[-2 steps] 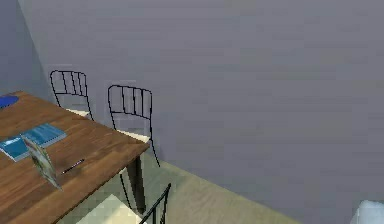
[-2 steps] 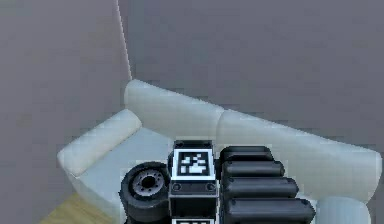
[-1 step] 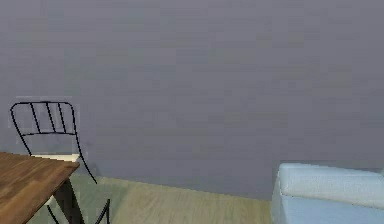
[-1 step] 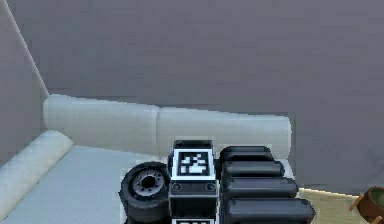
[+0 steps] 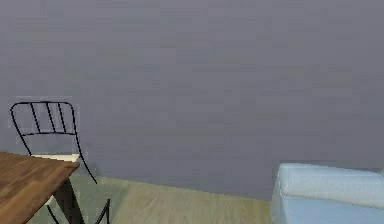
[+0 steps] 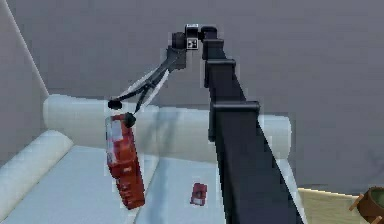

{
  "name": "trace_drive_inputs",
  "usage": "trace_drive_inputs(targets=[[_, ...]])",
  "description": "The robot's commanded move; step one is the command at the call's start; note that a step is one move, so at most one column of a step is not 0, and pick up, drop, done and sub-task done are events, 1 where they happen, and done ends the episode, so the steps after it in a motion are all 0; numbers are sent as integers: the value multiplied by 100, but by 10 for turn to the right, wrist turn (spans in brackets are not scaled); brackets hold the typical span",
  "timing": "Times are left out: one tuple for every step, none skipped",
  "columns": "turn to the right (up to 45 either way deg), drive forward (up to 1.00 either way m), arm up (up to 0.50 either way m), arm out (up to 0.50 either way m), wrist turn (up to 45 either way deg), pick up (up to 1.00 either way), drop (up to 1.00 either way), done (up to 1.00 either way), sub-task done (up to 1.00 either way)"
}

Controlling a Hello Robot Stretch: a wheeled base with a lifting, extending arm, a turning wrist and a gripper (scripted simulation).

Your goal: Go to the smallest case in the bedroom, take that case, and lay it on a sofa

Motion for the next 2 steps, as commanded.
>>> trace_drive_inputs(targets=[[0, 0, 0, 0, 450, 0, 0, 0, 0], [0, 0, 0, 0, 210, 0, 0, 0, 0]])
